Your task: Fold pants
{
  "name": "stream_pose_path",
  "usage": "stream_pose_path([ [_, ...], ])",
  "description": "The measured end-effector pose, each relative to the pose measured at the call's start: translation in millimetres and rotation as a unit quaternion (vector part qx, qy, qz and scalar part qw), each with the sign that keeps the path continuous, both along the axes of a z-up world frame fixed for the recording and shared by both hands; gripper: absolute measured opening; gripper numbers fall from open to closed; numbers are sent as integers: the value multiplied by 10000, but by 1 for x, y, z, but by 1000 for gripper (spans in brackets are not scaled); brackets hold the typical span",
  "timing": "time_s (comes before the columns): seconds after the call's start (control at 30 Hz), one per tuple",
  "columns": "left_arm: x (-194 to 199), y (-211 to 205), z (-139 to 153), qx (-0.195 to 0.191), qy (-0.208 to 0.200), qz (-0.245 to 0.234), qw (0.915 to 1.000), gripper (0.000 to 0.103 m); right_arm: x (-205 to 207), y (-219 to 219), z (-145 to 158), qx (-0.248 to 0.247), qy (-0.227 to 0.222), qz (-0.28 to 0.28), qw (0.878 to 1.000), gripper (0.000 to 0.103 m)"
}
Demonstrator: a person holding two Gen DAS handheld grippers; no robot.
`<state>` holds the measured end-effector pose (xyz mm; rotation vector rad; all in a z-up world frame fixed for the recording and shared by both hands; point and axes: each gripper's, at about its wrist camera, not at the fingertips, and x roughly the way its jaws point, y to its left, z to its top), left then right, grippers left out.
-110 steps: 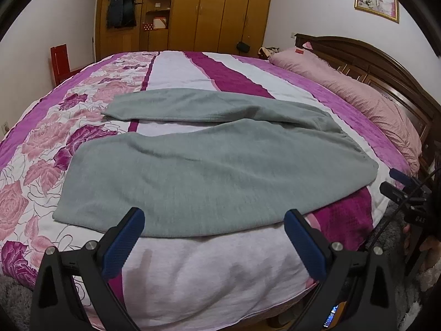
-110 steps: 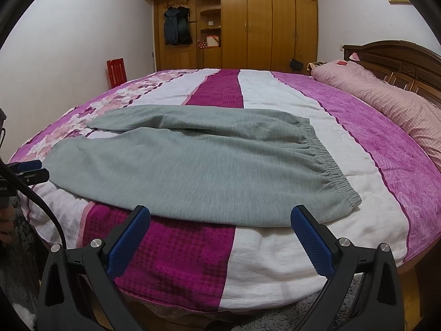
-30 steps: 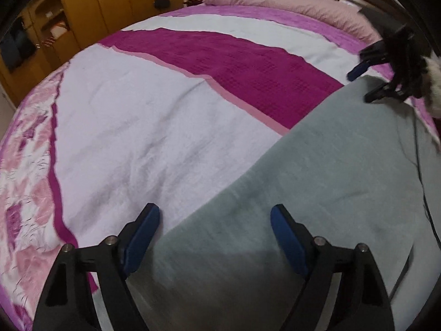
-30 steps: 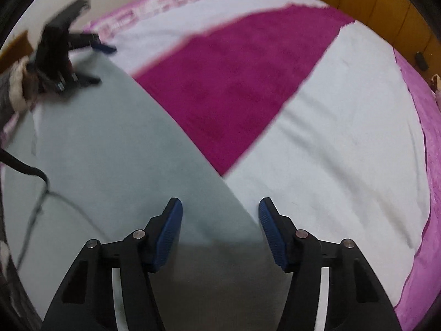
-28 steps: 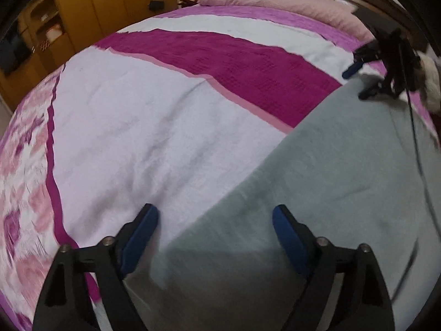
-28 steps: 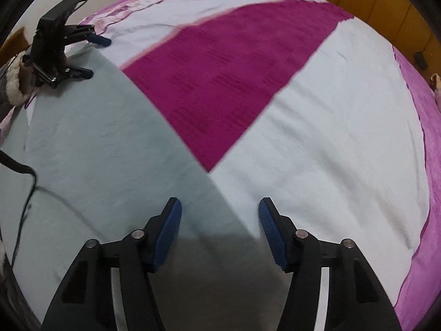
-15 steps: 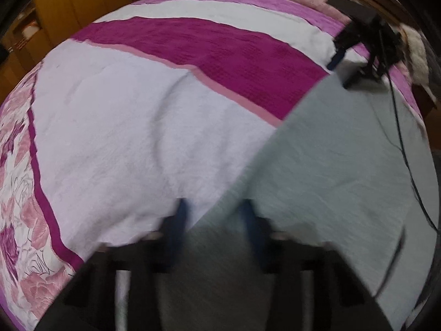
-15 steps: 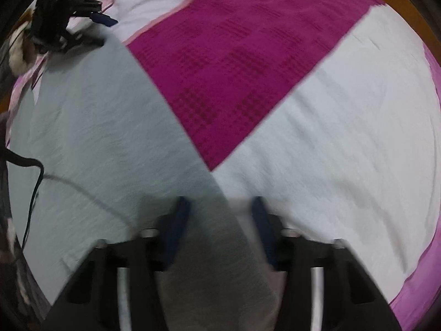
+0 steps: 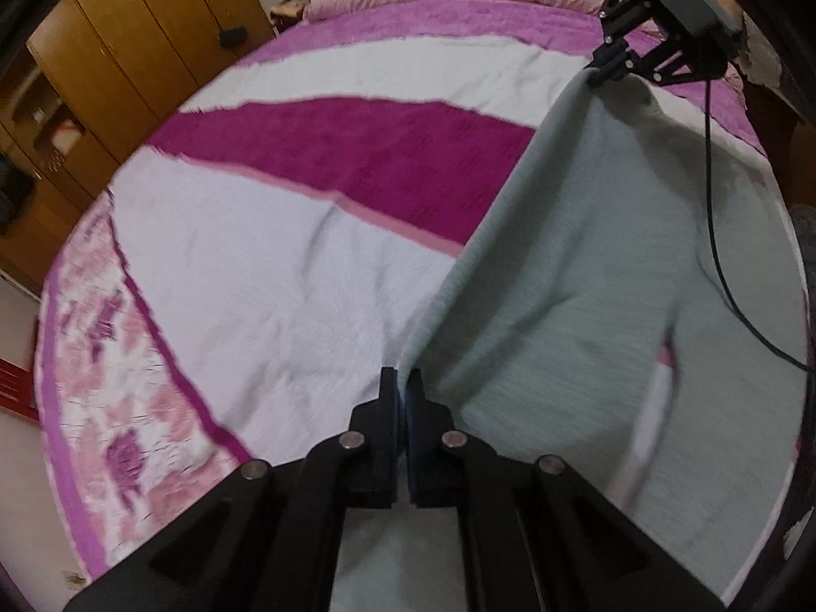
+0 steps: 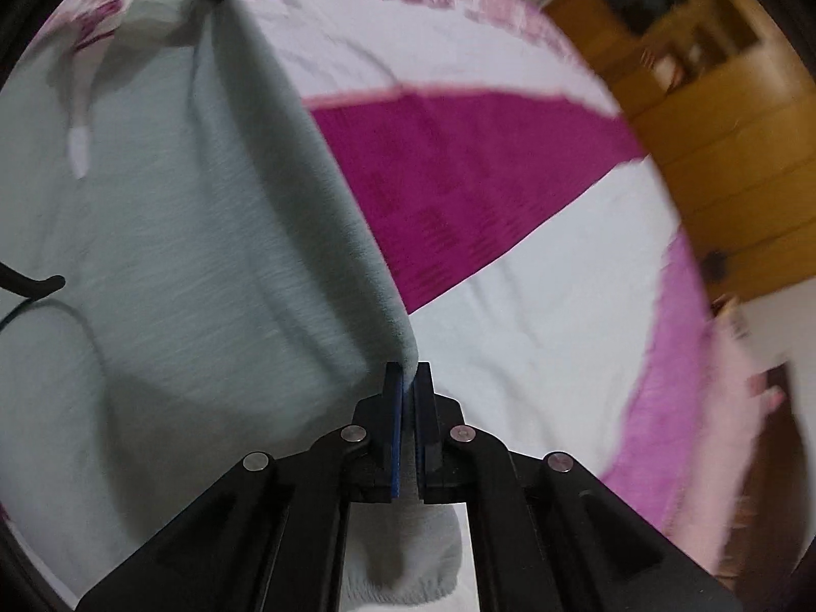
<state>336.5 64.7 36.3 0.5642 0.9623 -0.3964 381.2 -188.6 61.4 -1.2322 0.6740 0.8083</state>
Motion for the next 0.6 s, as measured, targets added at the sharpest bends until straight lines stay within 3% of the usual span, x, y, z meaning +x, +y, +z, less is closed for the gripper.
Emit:
stream_pose_path([
  [0.23, -71, -24, 48, 214, -472, -126, 9986, 2, -74, -19, 24, -189, -937, 128, 9953, 1],
  [0.37, -125, -45, 68, 429, -763, -179, 9960, 2, -113, -38, 22, -284, -1371, 220, 9899, 1],
  [0.6, -218, -79, 49, 719, -1021, -46, 9922, 2, -203, -65, -21, -594, -2253, 550, 9709, 1],
])
